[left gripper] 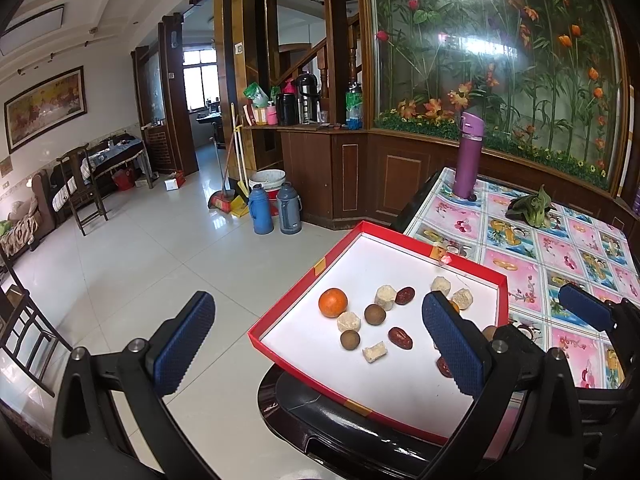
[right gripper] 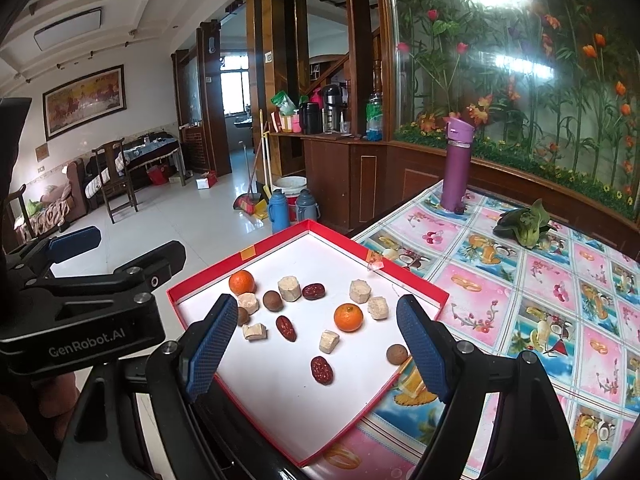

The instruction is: Organize fruits

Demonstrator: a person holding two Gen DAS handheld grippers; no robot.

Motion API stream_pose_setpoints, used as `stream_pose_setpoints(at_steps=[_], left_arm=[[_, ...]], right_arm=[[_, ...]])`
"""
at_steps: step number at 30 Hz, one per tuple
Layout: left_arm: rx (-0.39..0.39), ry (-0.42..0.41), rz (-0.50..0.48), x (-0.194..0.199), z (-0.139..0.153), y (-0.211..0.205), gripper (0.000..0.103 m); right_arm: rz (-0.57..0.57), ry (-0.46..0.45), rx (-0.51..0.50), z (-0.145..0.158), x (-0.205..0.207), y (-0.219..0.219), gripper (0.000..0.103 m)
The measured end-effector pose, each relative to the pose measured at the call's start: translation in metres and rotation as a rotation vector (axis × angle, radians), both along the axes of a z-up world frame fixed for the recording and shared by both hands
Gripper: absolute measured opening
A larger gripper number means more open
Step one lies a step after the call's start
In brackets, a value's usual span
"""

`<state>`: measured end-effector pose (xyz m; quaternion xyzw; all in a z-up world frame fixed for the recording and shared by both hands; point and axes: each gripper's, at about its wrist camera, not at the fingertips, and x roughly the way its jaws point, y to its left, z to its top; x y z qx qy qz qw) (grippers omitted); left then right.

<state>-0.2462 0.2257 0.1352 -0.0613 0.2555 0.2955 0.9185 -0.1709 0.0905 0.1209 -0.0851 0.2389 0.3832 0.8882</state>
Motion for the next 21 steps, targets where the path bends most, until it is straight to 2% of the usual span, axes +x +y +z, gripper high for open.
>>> stream_pose_setpoints(at_steps=[21], left_arm=[[-0.004, 0.0, 0.007, -0.0011, -0.0042, 0.0024, 0.103]], right_arm=[[-0.038, 0.025, 0.014, -0.0019, 0.0057, -0.0067, 0.081]])
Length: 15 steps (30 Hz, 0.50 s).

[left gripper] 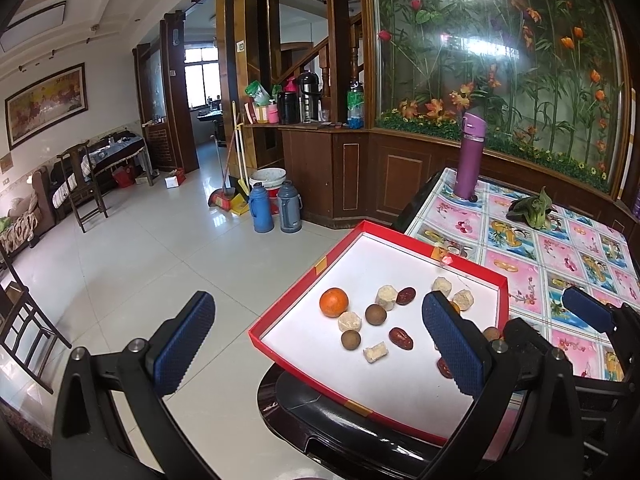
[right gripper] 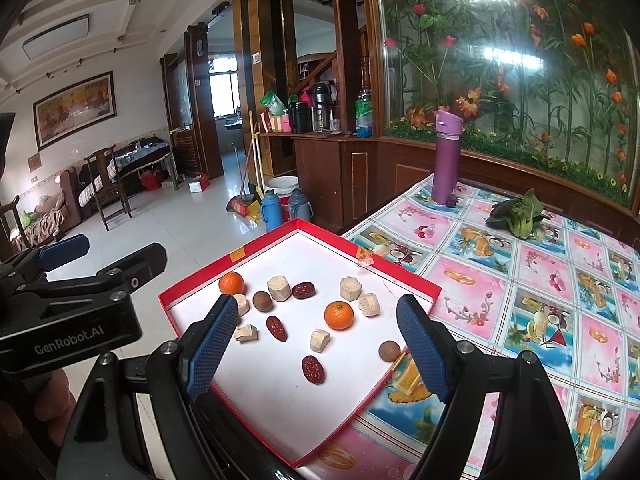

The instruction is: Organize fruits

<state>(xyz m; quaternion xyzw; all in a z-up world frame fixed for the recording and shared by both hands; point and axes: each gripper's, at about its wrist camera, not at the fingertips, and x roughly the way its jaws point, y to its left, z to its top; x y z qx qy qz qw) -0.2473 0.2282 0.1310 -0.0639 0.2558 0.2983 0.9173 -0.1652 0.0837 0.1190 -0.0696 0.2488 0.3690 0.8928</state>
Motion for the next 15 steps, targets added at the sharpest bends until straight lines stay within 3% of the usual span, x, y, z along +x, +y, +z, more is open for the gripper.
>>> stream_pose_setpoints(at_steps=[15], left_arm=[[0.008, 0.016, 0.027, 0.0012, -0.001, 0.0048, 0.103]], right_arm=[[-0.02, -0.003, 0.031, 0.0063, 0.0009, -0.0055, 0.081]])
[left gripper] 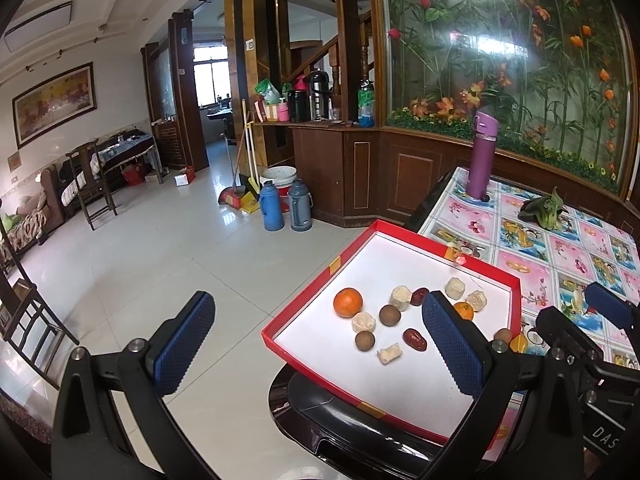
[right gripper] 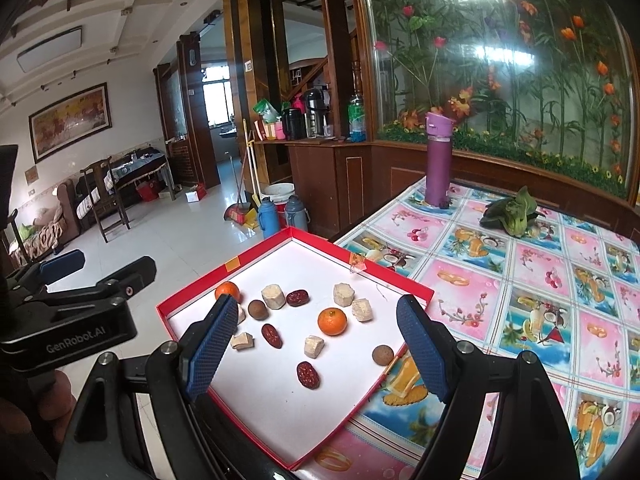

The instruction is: Organize fruits

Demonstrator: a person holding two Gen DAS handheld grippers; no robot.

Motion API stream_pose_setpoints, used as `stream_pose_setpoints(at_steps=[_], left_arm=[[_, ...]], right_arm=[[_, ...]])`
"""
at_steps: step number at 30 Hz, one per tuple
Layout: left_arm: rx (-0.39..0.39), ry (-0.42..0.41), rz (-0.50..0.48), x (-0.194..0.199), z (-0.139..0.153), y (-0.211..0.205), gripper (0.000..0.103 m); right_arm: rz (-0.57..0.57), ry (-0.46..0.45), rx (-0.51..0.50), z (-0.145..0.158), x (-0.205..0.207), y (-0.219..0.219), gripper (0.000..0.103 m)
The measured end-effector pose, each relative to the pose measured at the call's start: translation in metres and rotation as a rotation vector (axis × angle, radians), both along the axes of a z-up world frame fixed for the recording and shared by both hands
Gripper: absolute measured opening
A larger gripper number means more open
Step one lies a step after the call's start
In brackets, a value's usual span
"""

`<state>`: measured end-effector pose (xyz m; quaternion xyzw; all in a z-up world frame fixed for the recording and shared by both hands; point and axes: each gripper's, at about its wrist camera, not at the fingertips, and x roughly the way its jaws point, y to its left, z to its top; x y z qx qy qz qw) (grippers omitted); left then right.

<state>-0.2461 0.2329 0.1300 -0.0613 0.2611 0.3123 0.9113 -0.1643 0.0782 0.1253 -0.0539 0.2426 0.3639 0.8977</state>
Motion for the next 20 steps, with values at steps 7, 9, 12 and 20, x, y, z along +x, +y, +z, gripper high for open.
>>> stream_pose_setpoints(at_steps=[7, 9, 12, 20], left_arm=[[-0.009, -0.002, -0.002, 0.0, 0.002, 0.002, 0.103], [-0.018, -0.002, 0.0, 0.0, 0.003, 0.003, 0.103], [-0.023, -0.002, 0.001, 0.0, 0.003, 0.003, 0.103], [-0.009, -0.01, -0.022, 0.003, 0.005, 0.001, 0.103]], right_arm=[[0.008, -0.013, -0.005, 0.002, -0.002, 0.003, 0.081], [0.008, -0.01, -0.004, 0.002, -0.001, 0.004, 0.081], [0.01, -0.01, -0.005, 0.002, -0.001, 0.004, 0.081], [0.02, 0.002, -0.002, 0.003, 0.003, 0.011, 0.081]])
